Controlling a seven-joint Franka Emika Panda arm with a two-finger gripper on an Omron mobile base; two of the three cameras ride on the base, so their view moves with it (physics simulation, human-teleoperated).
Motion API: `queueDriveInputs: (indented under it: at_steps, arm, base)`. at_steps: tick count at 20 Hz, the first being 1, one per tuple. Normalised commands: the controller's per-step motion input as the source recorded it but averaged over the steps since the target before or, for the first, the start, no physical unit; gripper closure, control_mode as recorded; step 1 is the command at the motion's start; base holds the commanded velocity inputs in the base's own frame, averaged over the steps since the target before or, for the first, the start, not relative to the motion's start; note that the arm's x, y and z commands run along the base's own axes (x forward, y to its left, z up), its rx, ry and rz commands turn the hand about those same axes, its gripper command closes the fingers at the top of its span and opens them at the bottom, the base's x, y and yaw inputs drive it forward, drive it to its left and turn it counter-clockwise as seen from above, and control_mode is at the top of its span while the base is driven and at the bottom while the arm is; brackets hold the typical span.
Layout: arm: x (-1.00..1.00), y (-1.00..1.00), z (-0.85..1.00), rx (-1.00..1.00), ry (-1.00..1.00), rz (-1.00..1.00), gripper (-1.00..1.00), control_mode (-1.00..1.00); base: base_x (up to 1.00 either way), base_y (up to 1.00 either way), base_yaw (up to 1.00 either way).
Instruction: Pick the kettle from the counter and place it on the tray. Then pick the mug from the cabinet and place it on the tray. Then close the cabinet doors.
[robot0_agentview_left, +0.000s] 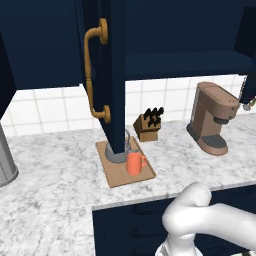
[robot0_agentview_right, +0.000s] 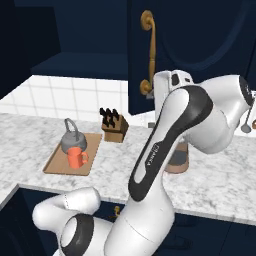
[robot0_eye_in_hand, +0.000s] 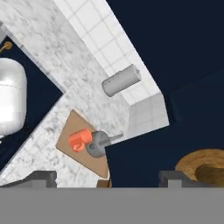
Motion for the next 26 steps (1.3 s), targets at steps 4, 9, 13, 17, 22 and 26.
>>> queueDriveInputs:
  at_steps: [4,9,13,17,22,26]
  arm:
    - [0.91,0.35,0.0,-0.14,0.0,-0.04,-1.0,-1.0]
    - [0.9,0.2,0.0,-0.09,-0.02,-0.05,-1.0,-1.0]
    - [0.95,0.2,0.0,-0.03,-0.07,-0.04,-1.0,-1.0]
    - [1.0,0.2,-0.02,-0.02,-0.04,-0.04,-1.0,-1.0]
    - [1.0,0.19,-0.01,-0.01,0.0,-0.03,-1.0,-1.0]
    - [0.96,0.04,-0.03,0.0,-0.01,0.0,-1.0,-1.0]
  base:
    - [0.0,0.0,0.0]
    - [0.0,0.0,0.0]
    - [0.0,0.0,0.0]
    - [0.0,0.0,0.0]
    - [0.0,0.0,0.0]
    - [0.0,0.0,0.0]
